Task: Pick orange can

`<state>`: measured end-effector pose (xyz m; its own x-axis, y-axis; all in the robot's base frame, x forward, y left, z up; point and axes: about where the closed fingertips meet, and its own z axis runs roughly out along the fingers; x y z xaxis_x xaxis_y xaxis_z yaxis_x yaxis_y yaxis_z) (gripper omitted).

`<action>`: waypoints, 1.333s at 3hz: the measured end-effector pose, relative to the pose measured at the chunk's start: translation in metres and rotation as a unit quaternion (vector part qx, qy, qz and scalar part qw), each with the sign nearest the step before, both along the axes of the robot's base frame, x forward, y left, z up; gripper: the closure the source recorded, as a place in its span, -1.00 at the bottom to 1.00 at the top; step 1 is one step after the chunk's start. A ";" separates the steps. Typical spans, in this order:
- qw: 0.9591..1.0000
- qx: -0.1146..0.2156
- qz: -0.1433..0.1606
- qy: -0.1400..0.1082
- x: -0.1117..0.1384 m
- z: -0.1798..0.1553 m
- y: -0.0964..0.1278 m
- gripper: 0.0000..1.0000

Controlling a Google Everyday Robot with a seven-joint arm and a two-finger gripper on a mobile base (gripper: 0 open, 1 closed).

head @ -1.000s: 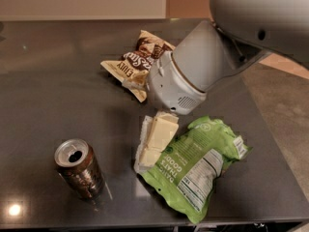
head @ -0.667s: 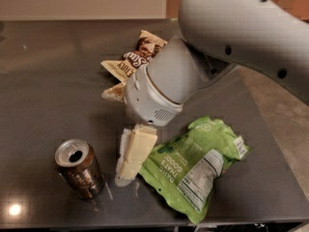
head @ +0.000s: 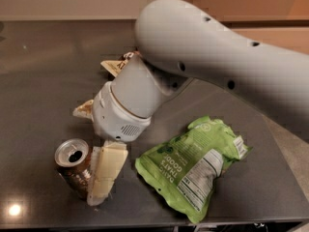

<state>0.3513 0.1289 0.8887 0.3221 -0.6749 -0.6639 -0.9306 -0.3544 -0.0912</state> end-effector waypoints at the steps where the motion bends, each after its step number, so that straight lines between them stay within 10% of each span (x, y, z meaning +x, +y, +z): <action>1: 1.000 -0.007 0.012 0.011 -0.005 -0.006 0.008 -0.65; 4: 0.999 0.003 0.003 0.033 0.015 0.029 -0.016 0.76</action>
Offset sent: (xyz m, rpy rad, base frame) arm -0.0053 0.0066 -0.0033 -0.0206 0.0701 0.0368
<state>0.3666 0.1126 0.9179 0.2809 -0.6692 -0.6879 -0.9328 -0.3591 -0.0316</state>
